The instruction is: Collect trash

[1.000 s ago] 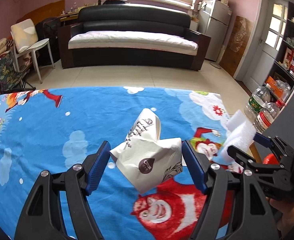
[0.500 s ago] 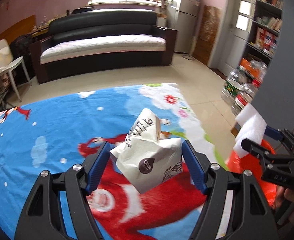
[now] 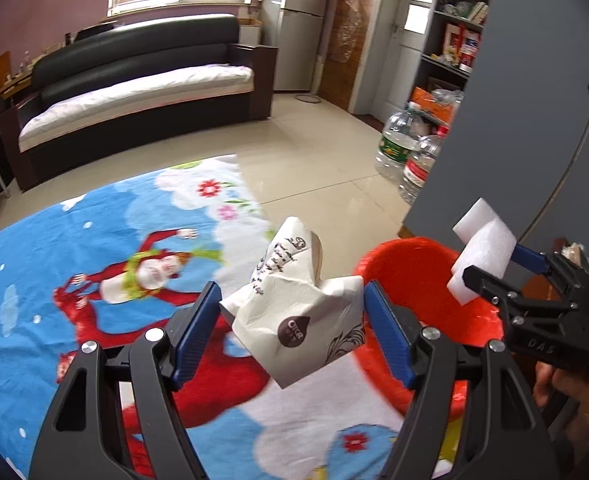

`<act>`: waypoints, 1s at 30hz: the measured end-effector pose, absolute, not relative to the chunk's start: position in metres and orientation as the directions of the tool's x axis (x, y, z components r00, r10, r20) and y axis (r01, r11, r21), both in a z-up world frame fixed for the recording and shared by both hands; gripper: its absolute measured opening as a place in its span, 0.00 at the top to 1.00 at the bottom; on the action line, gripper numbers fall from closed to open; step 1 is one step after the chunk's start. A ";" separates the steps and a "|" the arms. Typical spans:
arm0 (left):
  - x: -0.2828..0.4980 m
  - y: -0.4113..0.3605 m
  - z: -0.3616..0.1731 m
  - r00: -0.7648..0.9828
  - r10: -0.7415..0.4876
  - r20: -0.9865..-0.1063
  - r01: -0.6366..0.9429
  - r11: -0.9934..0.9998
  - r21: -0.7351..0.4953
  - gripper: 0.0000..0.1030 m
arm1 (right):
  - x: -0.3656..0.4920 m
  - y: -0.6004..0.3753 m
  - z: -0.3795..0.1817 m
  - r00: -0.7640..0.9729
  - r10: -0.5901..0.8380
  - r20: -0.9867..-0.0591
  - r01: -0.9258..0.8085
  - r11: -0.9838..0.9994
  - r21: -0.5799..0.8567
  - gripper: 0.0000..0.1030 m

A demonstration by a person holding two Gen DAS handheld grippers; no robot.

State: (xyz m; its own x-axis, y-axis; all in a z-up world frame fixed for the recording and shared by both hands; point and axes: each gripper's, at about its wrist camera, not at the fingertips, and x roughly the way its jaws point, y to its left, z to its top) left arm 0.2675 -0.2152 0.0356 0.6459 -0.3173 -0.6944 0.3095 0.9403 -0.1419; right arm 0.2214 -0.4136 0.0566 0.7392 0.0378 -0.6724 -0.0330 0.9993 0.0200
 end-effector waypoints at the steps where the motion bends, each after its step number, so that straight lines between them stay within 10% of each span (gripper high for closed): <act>1: 0.266 -0.222 0.037 0.642 -0.324 -0.695 0.317 0.937 -0.144 0.31 | 0.219 -0.418 0.056 0.741 0.030 -0.670 -0.024 1.000 0.018 0.21; 30: 0.288 -0.330 0.045 0.573 -0.397 -0.717 0.367 0.906 -0.208 0.29 | 0.216 -0.496 0.039 0.739 0.016 -0.674 0.009 0.999 0.034 0.18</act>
State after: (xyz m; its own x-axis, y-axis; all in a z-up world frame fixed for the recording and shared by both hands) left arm 0.2880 -0.3299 0.0451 0.5726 -0.3969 -0.7174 0.3674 0.9065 -0.2083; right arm 0.2159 -0.4957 0.0389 0.7388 0.0165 -0.6738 0.0091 0.9994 0.0344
